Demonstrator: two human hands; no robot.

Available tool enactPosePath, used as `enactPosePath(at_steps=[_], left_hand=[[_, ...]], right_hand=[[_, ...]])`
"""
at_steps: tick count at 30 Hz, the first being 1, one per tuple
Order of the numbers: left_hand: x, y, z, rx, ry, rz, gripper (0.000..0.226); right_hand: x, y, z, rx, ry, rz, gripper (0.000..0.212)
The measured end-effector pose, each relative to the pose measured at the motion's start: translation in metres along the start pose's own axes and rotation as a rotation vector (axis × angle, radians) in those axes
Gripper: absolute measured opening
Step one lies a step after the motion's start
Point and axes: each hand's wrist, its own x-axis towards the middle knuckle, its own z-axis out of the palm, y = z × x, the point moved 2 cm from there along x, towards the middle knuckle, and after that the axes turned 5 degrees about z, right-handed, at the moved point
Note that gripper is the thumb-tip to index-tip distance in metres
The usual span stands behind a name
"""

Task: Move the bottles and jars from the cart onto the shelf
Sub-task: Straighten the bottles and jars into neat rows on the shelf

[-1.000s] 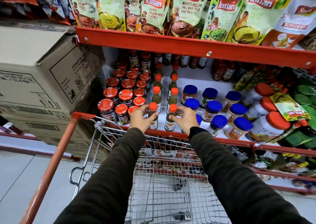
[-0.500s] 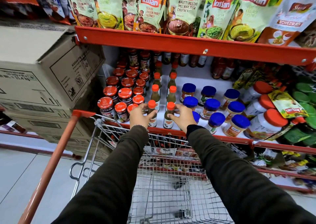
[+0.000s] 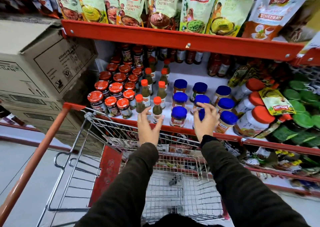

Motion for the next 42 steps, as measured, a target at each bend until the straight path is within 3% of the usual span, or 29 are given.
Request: enactPosePath(at_steps=[2,6,9,11,12,15,19,23,27,32,38,42], left_hand=[[-0.014,0.008,0.022,-0.034,-0.011,0.05,0.035],[-0.036,0.023,0.07,-0.125,-0.166,0.041,0.03],[-0.045,0.036,0.108,-0.288,-0.401,-0.241,0.057],[-0.046,0.044,0.126,-0.364,-0.503,-0.476,0.079],[-0.046,0.047,0.135,-0.395,-0.538,-0.535,0.08],[-0.043,0.052,0.153,-0.5,-0.586,-0.562,0.082],[-0.036,0.043,0.161,-0.538,-0.571,-0.559,0.089],[-0.026,0.028,0.166,-0.514,-0.566,-0.521,0.107],[-0.024,0.024,0.17,-0.509,-0.553,-0.467,0.092],[-0.033,0.028,0.163,-0.432,-0.464,-0.472,0.083],[-0.068,0.03,0.151,-0.303,-0.098,-0.447,0.036],[-0.084,0.036,0.17,-0.337,-0.266,-0.408,0.033]], right_hand=[[0.006,0.015,-0.008,0.002,-0.044,0.073,0.033],[0.017,0.037,-0.015,0.236,-0.316,0.245,0.063],[0.024,0.047,-0.018,0.37,-0.432,0.394,0.074],[0.027,0.052,-0.02,0.451,-0.465,0.458,0.095],[0.027,0.053,-0.022,0.482,-0.481,0.471,0.093],[0.028,0.058,-0.025,0.556,-0.537,0.467,0.067],[0.024,0.066,-0.028,0.568,-0.603,0.456,0.077],[0.017,0.065,-0.032,0.552,-0.648,0.453,0.102],[0.014,0.063,-0.036,0.569,-0.644,0.409,0.073],[0.013,0.074,-0.041,0.517,-0.618,0.43,0.096],[0.015,0.109,-0.062,0.596,-0.283,0.507,0.057],[0.018,0.135,-0.078,0.574,-0.056,0.483,0.052]])
